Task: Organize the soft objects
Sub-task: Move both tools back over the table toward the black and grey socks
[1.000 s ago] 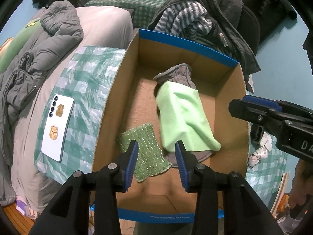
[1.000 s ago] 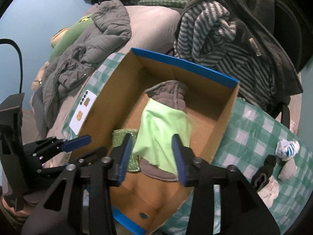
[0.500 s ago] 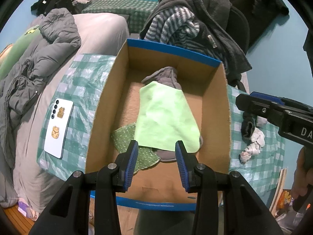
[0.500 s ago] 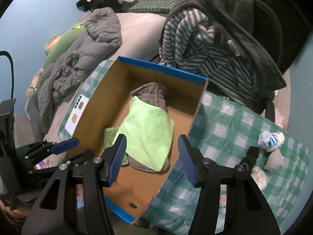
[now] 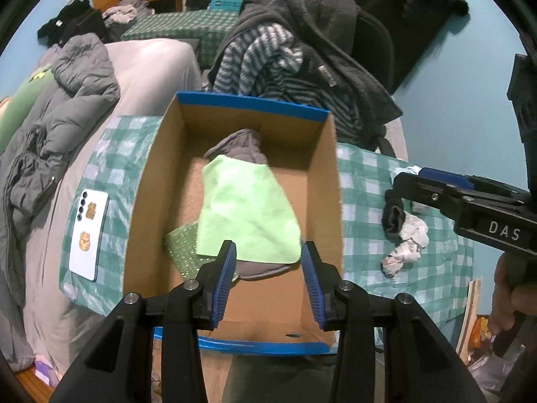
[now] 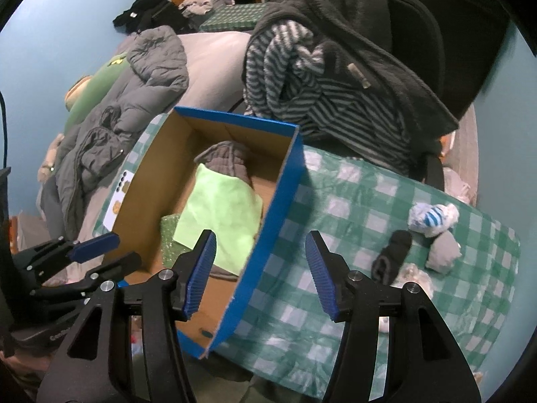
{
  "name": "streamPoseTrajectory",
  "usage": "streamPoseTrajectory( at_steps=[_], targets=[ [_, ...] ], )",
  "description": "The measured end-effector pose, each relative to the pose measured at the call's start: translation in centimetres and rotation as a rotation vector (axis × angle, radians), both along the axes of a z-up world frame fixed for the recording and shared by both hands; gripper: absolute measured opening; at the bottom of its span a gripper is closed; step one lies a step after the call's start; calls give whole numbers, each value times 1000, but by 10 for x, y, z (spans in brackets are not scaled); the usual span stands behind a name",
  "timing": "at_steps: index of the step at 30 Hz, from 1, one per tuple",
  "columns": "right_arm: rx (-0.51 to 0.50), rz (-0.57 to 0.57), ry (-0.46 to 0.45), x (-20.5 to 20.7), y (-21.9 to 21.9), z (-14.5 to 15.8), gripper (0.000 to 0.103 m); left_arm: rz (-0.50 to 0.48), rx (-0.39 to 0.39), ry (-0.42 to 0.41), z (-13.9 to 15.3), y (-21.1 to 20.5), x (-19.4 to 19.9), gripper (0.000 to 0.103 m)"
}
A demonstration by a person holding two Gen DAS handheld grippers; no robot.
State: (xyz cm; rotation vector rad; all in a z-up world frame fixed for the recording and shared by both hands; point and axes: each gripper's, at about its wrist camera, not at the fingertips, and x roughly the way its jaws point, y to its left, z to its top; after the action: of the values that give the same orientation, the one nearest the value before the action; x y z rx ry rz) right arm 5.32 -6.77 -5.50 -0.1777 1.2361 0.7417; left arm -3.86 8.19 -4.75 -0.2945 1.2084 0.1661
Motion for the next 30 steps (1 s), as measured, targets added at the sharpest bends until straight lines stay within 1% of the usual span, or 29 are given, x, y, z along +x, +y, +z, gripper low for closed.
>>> streamPoseTrajectory(
  at_steps=[10,25,26,27,30],
  targets=[
    [-9,-78,3,9,-47,5,56,-61,5,-9,6,-30,14,42],
    [-65,-208,13,27,-143,-2,57,-151,6,-10,6,-86,41,43],
    [-68,-219,15,29,-150,-3,58,-157,7,-9,5,-90,43,45],
    [-70,-227,17,31,-156,-4,59,-159,9,-8,5,-93,44,52],
    [-81,-247,18,34,-171,-5,59,-172,18,-15,5,-103,49,53]
  ],
)
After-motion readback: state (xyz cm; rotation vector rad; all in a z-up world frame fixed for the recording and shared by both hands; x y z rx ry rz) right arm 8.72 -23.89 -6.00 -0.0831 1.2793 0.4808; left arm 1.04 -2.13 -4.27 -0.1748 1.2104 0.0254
